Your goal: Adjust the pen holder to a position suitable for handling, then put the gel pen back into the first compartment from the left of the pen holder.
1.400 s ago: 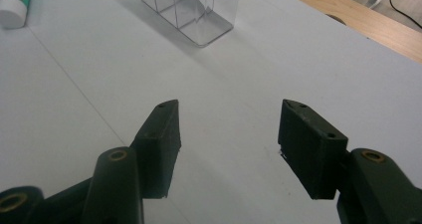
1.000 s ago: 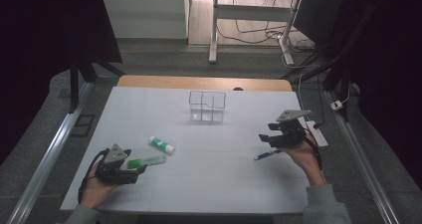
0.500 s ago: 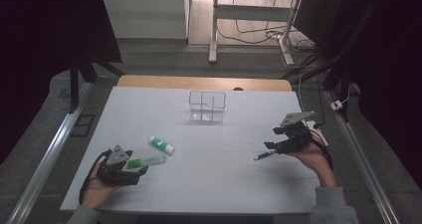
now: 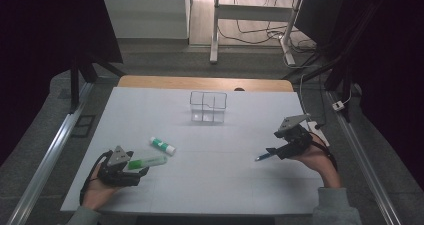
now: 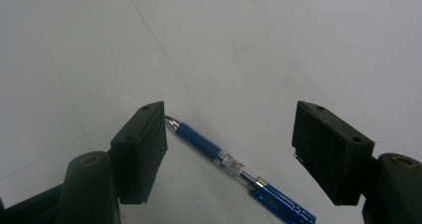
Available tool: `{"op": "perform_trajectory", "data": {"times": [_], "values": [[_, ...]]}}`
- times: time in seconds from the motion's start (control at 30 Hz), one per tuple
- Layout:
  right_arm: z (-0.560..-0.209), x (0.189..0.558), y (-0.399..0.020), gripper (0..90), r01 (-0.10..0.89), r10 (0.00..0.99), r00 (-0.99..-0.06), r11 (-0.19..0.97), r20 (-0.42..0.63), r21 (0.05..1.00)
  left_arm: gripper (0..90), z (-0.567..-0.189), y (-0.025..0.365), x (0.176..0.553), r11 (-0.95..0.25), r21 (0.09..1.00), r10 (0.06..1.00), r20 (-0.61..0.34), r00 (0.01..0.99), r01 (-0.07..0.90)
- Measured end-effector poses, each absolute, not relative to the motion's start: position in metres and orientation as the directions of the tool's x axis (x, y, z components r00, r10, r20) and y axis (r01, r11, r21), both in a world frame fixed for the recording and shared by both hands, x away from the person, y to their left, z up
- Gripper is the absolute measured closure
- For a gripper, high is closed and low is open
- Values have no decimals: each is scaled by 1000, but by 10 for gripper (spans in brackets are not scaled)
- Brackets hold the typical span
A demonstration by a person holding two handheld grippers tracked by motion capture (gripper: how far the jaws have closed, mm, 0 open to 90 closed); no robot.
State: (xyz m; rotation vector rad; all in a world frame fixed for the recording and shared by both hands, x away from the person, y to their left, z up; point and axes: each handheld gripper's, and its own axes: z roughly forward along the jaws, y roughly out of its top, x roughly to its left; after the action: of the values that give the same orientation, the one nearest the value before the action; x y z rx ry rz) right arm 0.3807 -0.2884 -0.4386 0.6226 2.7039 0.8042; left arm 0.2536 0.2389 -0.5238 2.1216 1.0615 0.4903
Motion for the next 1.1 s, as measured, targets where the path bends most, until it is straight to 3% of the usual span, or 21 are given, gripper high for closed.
{"op": "perform_trajectory", "data": {"times": [0.6, 1.1], "values": [[-458, 382, -273, 311, 249, 328, -937, 867, -118, 433, 182, -524, 240, 254, -411, 734, 806, 15, 592, 541], [-477, 387, -262, 324, 223, 284, -950, 911, -134, 346, 182, -525, 240, 255, -415, 730, 804, 16, 595, 542]]}}
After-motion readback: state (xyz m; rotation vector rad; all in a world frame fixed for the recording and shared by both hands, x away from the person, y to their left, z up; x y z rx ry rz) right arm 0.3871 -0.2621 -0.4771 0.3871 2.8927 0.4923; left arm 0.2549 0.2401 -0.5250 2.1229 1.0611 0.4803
